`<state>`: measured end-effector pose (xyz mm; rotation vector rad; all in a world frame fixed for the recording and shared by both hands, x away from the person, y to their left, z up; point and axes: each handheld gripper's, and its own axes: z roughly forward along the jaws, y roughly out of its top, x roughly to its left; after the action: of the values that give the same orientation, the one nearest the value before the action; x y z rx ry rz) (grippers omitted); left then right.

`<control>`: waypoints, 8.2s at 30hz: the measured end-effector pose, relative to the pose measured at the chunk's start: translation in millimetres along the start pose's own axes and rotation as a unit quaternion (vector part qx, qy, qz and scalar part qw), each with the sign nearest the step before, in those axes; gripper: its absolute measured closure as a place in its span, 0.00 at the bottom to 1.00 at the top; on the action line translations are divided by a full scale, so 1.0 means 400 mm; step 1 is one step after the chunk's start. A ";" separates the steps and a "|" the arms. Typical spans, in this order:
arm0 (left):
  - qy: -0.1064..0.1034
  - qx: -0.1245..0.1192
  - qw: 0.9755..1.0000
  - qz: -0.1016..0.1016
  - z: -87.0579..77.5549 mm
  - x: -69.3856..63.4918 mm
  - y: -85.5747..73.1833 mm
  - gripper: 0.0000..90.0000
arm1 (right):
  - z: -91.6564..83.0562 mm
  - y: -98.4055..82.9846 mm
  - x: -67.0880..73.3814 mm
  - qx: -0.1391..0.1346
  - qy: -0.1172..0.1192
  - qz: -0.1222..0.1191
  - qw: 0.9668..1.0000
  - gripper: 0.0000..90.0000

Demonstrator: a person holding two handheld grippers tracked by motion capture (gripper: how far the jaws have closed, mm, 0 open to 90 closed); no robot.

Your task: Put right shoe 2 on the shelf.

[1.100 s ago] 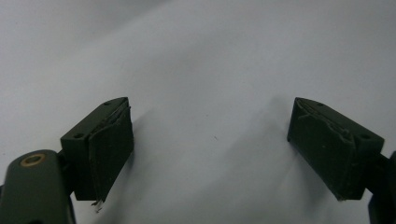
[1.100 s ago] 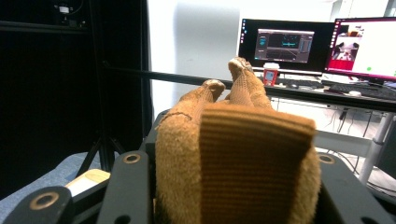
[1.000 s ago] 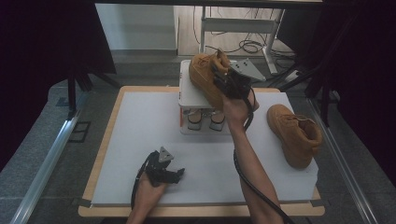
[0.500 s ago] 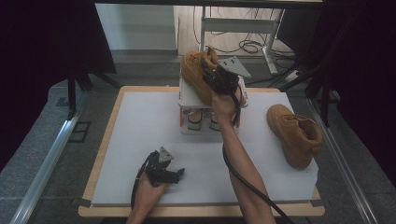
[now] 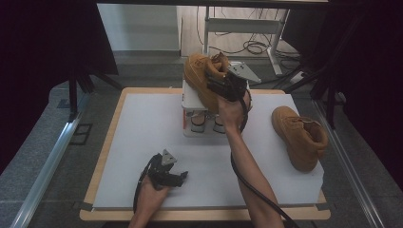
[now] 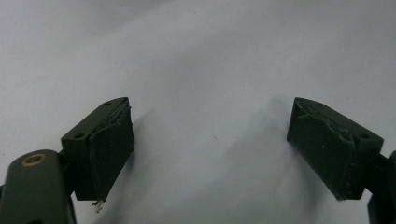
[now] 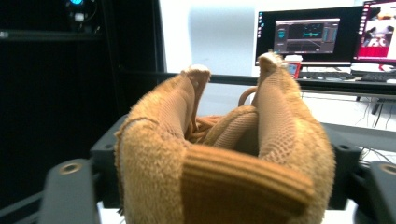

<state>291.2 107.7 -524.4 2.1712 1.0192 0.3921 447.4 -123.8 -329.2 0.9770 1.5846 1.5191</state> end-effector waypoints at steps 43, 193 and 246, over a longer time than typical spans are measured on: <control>0.003 0.000 1.000 0.002 -0.001 -0.002 0.000 0.16 | -0.155 -0.068 -0.053 0.146 0.081 -0.017 0.986 0.26; 0.003 0.001 1.000 0.000 -0.001 -0.002 0.000 0.16 | -0.347 -0.238 -0.086 0.174 0.110 -0.004 0.979 0.00; 0.001 0.003 1.000 -0.003 -0.001 0.000 0.000 0.16 | -0.667 -0.372 -0.278 0.156 -0.061 0.021 0.986 0.04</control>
<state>291.1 107.7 -524.1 2.1734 1.0279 0.3889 253.7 -345.8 -466.6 1.2573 1.7554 1.2332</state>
